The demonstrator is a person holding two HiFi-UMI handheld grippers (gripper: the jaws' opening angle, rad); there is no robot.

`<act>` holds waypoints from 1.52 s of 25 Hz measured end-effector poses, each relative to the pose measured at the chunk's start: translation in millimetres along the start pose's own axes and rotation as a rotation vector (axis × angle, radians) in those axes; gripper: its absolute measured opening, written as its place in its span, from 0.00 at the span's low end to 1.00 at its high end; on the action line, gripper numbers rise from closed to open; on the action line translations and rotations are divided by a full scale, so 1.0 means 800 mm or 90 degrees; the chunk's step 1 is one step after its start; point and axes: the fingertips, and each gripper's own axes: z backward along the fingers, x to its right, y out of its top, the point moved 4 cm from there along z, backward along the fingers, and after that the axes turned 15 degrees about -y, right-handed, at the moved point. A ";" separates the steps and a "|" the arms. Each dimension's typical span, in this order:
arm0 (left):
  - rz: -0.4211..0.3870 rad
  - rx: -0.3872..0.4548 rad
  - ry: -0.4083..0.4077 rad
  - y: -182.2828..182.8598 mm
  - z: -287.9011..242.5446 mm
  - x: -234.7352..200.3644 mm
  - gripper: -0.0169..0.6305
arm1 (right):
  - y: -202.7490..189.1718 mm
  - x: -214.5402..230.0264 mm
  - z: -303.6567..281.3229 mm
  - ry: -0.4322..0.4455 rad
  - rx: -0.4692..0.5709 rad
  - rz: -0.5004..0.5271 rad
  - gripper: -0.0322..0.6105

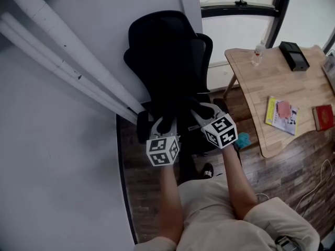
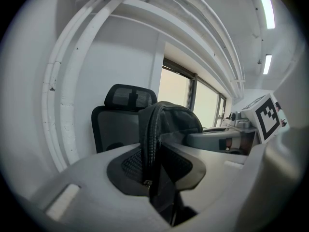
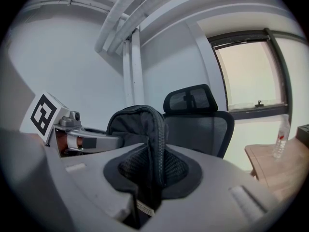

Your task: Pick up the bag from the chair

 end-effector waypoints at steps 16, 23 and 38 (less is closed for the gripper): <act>0.012 0.007 0.015 -0.012 0.006 0.007 0.16 | -0.009 -0.003 0.007 -0.003 -0.007 0.015 0.18; 0.018 0.010 0.013 -0.013 0.004 0.011 0.16 | -0.009 -0.001 0.012 -0.005 -0.005 0.022 0.18; 0.020 0.006 -0.004 -0.009 -0.001 0.010 0.17 | -0.005 0.004 0.013 -0.004 0.001 0.040 0.18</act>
